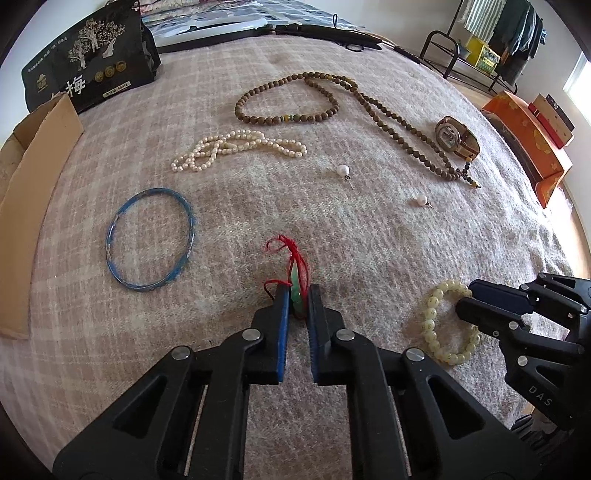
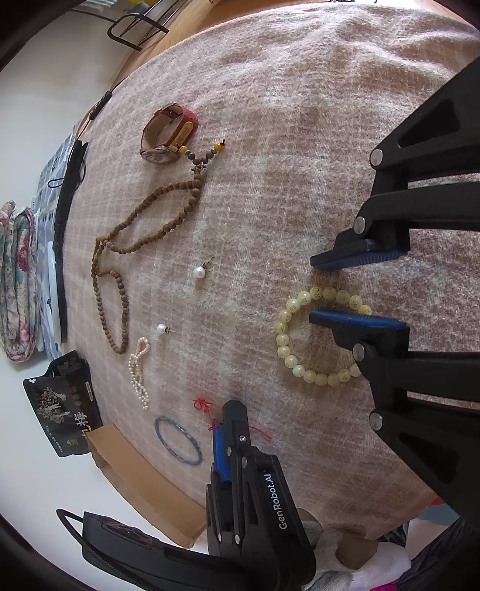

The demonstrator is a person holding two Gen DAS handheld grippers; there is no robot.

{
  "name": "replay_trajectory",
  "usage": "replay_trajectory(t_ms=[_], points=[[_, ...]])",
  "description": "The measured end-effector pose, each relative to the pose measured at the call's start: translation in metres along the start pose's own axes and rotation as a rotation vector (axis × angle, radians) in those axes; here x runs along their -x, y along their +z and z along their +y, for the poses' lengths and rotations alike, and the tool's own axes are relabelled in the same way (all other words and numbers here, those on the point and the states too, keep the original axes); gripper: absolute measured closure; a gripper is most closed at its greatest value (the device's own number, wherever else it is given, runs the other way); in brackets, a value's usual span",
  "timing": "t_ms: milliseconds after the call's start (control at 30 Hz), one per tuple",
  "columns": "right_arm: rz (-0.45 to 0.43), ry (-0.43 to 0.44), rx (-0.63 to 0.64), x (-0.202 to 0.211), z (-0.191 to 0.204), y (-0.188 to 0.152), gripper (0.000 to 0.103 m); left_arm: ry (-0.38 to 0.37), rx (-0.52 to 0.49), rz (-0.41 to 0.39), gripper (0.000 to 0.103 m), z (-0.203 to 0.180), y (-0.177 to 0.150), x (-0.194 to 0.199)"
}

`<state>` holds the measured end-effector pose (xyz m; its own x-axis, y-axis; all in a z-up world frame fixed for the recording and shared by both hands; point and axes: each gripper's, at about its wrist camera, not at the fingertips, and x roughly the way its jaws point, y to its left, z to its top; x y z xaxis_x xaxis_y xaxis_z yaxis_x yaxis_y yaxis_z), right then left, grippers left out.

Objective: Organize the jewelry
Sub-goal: 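Grasp the red-string jade pendant with the left tool while the right tool grasps the cream bead bracelet, then lift the pendant and bracelet and carry both toward the cardboard tray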

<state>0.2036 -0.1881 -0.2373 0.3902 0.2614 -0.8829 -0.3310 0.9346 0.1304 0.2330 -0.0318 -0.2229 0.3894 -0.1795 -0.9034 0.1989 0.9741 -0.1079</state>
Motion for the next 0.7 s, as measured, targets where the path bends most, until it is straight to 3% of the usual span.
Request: replay_trajectory(t_ms=[100, 700], points=[[0.001, 0.015, -0.008, 0.000, 0.000, 0.001, 0.096, -0.021, 0.023, 0.005, 0.098, 0.005, 0.001, 0.001], [-0.068, 0.065, -0.022, 0.025, 0.001, 0.006, 0.098, -0.031, 0.044, -0.043, 0.099, 0.014, -0.001, 0.021]])
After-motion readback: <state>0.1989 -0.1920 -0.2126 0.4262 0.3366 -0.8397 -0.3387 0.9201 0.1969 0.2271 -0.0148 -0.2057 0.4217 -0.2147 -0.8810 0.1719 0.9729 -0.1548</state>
